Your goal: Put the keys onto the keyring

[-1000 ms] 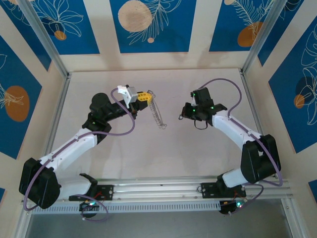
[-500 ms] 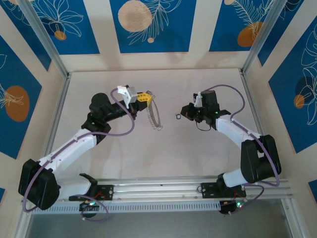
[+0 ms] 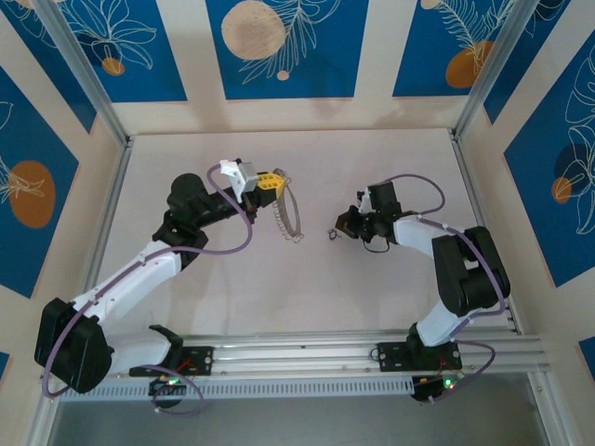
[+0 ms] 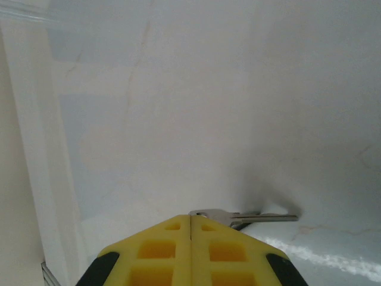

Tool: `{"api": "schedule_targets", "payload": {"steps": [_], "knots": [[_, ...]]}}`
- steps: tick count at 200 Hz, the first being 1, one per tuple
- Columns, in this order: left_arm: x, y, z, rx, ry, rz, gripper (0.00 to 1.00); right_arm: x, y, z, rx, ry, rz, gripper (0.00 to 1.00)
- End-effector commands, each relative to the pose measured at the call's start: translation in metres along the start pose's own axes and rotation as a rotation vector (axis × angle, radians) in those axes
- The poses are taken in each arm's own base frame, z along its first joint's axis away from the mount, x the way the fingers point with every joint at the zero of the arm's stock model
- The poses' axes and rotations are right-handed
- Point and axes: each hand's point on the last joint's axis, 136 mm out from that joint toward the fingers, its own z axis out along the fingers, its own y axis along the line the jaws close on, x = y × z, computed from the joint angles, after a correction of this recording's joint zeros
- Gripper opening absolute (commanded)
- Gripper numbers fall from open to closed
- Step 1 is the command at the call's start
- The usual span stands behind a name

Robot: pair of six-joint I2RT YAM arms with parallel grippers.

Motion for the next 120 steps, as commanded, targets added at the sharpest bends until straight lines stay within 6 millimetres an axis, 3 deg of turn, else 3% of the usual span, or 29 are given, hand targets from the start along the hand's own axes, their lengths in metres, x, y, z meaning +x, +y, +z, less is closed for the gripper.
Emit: {"api": "schedule_targets", "payload": {"steps": [1, 120], "knots": [[-0.024, -0.004, 0.003, 0.018, -0.050, 0.037, 0.00, 0.005, -0.006, 0.009, 0.009, 0.018, 0.011, 0.00], [-0.022, -0.004, 0.003, 0.017, -0.046, 0.039, 0.00, 0.013, -0.017, 0.028, 0.038, 0.056, 0.029, 0.00]]}}
